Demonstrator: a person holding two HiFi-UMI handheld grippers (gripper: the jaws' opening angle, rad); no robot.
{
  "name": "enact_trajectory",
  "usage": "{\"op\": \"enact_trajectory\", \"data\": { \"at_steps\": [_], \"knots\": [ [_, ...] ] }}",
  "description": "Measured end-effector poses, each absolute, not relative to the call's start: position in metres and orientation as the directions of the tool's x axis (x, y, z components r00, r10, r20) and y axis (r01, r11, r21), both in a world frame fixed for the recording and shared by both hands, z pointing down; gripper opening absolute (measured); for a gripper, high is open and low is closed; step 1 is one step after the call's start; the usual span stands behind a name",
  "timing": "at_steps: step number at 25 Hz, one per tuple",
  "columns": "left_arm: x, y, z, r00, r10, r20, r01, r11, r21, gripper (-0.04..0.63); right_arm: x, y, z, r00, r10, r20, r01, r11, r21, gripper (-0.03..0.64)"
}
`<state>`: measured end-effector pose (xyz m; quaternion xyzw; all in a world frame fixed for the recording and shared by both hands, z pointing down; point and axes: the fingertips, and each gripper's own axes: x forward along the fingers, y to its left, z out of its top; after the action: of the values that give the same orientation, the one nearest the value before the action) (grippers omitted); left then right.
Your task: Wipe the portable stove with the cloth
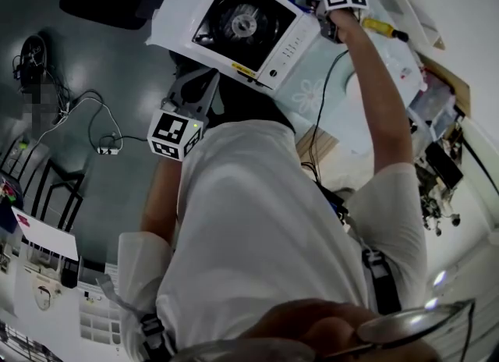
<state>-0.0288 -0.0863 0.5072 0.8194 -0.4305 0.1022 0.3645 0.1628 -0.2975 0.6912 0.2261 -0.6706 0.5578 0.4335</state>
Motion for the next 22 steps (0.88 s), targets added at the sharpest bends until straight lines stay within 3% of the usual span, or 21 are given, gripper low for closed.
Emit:
{"op": "enact_trajectory", "data": {
  "at_steps": [22],
  "knots": [
    [-0.111,-0.102,0.521,0.556,-0.693,0.458,-0.792,-0.274,0.546,0.032,0.070,-0.327,0.691,-0.484,0.216,0.848,-0.790,0.309,-0.529,0.115]
  ]
}}
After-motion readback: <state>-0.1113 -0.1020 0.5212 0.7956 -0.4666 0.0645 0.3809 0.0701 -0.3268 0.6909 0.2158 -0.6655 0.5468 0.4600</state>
